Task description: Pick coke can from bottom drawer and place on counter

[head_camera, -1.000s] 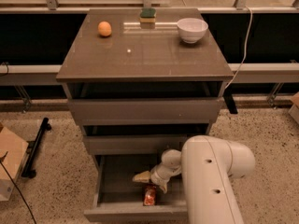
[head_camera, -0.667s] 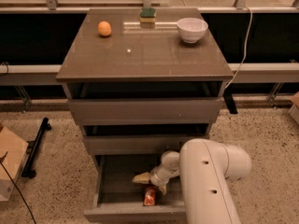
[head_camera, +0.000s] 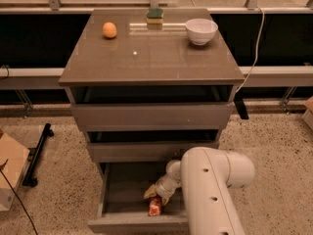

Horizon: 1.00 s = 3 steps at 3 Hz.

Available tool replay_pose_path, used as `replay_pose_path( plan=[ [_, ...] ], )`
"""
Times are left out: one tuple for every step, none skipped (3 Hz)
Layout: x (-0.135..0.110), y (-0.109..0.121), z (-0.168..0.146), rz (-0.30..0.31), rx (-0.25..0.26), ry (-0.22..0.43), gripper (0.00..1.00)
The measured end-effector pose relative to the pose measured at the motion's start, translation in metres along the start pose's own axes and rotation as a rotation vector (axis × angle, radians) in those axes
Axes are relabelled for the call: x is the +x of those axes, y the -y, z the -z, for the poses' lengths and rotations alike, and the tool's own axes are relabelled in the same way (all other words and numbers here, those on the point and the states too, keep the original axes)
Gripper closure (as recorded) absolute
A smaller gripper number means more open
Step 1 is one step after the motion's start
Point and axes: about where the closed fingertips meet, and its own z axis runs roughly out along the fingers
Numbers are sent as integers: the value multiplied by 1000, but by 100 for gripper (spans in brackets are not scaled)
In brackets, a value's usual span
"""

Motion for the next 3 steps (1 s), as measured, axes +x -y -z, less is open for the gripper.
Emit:
replay_pose_path(
  plan=[
    [-1, 7, -12, -35, 6, -18, 62],
    [-2, 14, -18, -80, 10, -24, 86],
    [-1, 14, -17, -81, 9, -25, 100]
  ],
)
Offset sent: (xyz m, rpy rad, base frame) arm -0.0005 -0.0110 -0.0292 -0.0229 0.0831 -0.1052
